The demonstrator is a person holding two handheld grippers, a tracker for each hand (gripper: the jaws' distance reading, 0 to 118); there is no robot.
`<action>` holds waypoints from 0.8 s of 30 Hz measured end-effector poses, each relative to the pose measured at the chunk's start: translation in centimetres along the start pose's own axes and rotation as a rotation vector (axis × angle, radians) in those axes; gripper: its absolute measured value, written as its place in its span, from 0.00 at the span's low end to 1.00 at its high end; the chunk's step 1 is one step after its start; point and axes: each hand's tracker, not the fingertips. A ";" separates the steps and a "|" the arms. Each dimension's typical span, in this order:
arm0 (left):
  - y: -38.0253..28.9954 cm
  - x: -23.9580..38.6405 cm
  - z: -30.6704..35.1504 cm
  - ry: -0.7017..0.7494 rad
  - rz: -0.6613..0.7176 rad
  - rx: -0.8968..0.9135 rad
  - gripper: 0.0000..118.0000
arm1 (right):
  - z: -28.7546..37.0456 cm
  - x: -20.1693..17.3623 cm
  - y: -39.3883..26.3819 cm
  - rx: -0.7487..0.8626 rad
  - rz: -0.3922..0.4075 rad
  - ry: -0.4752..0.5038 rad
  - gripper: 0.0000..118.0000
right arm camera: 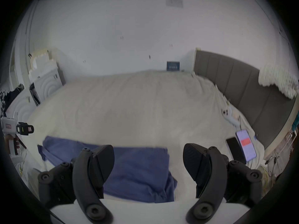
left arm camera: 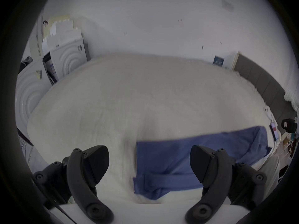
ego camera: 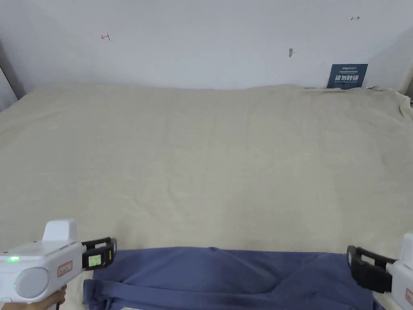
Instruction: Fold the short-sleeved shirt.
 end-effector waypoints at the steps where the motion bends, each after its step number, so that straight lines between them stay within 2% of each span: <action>1: 0.7 0.3 0.5 -0.002 -0.003 0.033 0.92 | 0.4 -0.4 0.8 0.032 -0.002 0.006 0.77; 5: 3.0 1.5 1.6 0.031 -0.007 0.134 0.98 | 1.1 -1.8 3.0 0.106 0.000 0.009 0.77; 10: 3.3 2.7 1.5 0.031 -0.026 0.198 0.93 | 1.0 -3.3 3.6 0.170 0.004 -0.029 0.76; 11: 3.2 3.0 1.5 0.027 -0.030 0.208 0.88 | 1.1 -3.6 3.6 0.178 0.001 -0.039 0.75; 13: 2.7 3.4 1.6 0.011 -0.031 0.236 0.62 | 0.7 -3.6 3.4 0.193 -0.001 -0.050 0.60; 14: 2.4 3.5 1.6 0.002 -0.027 0.245 0.46 | 0.8 -3.7 3.4 0.201 -0.004 -0.050 0.44; 15: 2.2 3.6 1.4 0.002 -0.025 0.250 0.26 | 0.9 -3.8 3.3 0.207 -0.007 -0.047 0.17; 16: 2.1 3.9 1.3 0.003 -0.024 0.248 0.17 | 0.7 -3.7 3.3 0.214 -0.010 -0.045 0.01; 18: 1.9 4.1 1.1 0.007 -0.036 0.228 0.00 | 0.6 -3.7 3.3 0.221 -0.005 -0.052 0.01; 20: 1.7 3.9 1.0 -0.061 -0.026 0.181 0.00 | 0.6 -3.4 3.3 0.217 -0.012 -0.018 0.01; 24: 1.5 2.9 0.4 -0.074 0.006 0.131 0.00 | 0.6 -3.3 3.5 0.224 -0.011 -0.022 0.01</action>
